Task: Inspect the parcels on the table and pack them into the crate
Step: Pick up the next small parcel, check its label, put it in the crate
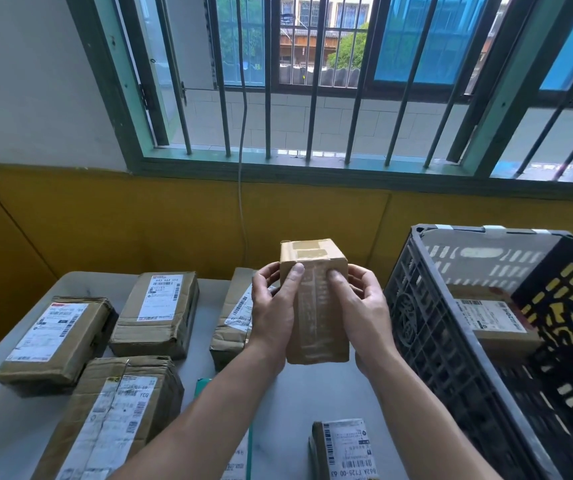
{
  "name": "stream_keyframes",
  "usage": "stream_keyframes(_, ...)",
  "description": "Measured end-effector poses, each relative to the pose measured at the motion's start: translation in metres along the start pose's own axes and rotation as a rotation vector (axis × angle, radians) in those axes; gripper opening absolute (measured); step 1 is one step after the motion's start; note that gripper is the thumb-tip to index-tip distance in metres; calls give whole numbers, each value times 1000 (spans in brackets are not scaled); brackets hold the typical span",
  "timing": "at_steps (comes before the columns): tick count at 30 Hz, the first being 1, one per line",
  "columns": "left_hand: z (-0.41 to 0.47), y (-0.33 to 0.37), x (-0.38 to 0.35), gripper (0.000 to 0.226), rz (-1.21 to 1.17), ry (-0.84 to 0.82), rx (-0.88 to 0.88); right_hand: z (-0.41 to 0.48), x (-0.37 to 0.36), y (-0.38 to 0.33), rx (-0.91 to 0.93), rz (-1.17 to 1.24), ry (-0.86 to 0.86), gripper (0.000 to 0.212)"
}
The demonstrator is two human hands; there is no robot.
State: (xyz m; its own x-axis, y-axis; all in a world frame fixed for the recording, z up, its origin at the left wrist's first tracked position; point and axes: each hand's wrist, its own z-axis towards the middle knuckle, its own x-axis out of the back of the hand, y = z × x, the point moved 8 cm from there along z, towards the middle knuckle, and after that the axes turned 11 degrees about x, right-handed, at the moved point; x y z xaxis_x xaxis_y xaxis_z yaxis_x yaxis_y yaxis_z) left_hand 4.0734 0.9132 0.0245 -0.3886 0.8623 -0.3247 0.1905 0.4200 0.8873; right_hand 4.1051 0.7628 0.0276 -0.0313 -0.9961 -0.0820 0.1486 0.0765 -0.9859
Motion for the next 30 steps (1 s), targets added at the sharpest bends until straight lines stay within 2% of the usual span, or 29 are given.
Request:
stream_keyframes(4, 4, -4, 3, 19, 8, 9, 7, 0, 0, 3, -24, 1, 1, 26)
stream_keyframes(13, 5, -7, 3, 20, 20, 9, 31, -1, -2, -1, -2, -47, -1, 46)
stream_keyframes(16, 4, -8, 4, 21, 45, 14, 55, -2, -1, -2, 0, -44, 6, 41)
stream_keyframes(18, 2, -8, 4, 40, 72, 19, 69, -2, -2, -3, -1, -58, 5, 35)
stream_keyframes(21, -2, -8, 3, 90, 106, 12, 52, 0, -2, -2, -6, -65, 21, 22)
stream_keyframes(23, -4, -8, 3, 112, 106, 6, 24, 1, -2, -2, -9, -66, 10, 14)
stream_keyframes(28, -2, -9, 4, 134, 149, 13, 13, -1, -3, -8, 43, -77, -2, 18)
stream_keyframes(30, -1, -10, 4, 133, 155, 16, 22, -2, -4, -10, 51, -81, 2, 23)
